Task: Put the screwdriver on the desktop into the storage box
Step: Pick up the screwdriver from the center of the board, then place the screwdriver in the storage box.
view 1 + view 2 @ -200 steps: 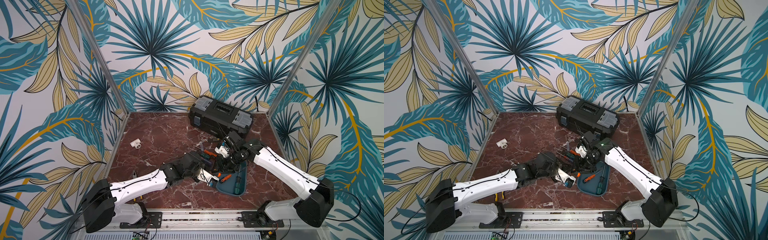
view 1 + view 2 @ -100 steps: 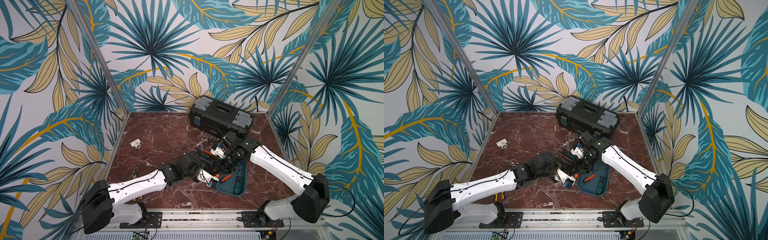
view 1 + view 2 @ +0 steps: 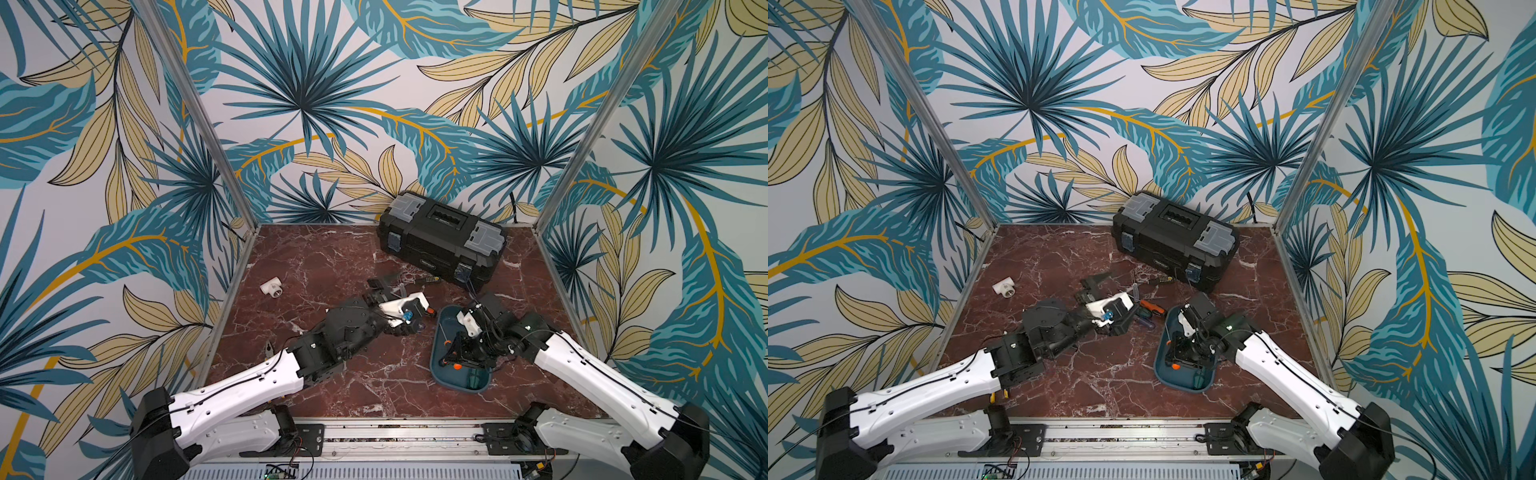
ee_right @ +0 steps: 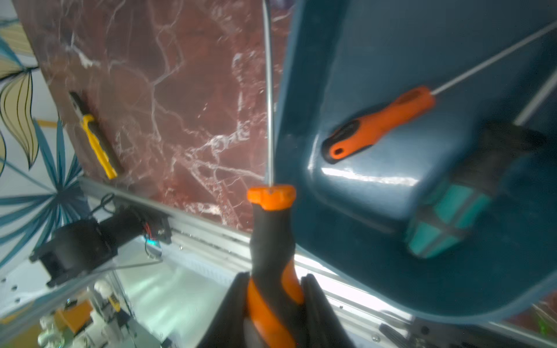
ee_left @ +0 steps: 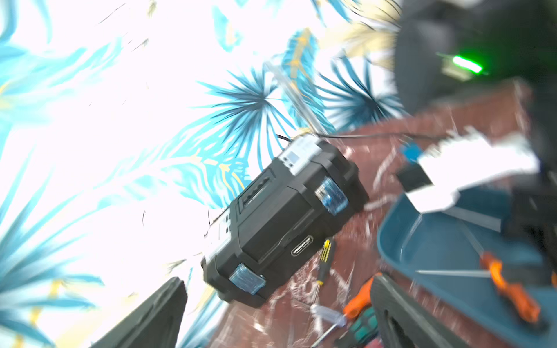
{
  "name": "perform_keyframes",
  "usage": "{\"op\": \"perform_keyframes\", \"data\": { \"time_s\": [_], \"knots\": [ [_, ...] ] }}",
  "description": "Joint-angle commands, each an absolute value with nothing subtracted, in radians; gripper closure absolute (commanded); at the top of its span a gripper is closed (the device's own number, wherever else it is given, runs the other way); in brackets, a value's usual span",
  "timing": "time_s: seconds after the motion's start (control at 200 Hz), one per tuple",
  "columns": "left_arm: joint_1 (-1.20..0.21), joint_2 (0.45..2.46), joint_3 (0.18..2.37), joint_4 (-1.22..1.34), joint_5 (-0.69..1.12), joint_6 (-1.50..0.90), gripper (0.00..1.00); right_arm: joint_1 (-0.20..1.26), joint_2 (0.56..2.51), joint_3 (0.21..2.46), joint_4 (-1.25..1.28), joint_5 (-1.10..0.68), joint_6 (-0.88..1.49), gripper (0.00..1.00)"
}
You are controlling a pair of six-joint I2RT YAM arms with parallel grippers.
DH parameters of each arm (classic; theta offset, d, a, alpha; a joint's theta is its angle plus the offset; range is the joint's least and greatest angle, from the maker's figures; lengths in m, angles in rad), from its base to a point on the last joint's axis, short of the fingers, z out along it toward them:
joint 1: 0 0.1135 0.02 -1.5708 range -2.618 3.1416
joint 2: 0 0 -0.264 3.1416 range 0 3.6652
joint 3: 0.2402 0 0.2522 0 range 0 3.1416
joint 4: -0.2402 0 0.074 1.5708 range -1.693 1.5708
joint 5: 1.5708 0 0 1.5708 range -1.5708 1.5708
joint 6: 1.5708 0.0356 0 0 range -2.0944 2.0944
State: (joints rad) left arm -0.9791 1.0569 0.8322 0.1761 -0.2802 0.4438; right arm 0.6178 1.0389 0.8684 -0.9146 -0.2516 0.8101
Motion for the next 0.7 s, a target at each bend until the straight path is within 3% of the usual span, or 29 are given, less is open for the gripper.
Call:
{"op": "perform_keyframes", "data": {
  "time_s": [0.0, 0.27, 0.696],
  "knots": [
    [-0.947, 1.088, 0.781, 0.138, -0.421, -0.096, 0.0, 0.618, 1.003, 0.827, -0.914, -0.105, 0.949, 0.98],
    [-0.81, 1.235, 0.823, -0.027, -0.295, -0.55, 0.0, 0.624, 1.072, 0.819, -0.979, 0.01, 0.995, 0.98],
    [-0.719, 1.294, 0.848, -0.144, -0.192, -0.675, 0.0, 0.666, 1.238, 0.841, -0.927, 0.052, 0.963, 0.92]
  ]
}}
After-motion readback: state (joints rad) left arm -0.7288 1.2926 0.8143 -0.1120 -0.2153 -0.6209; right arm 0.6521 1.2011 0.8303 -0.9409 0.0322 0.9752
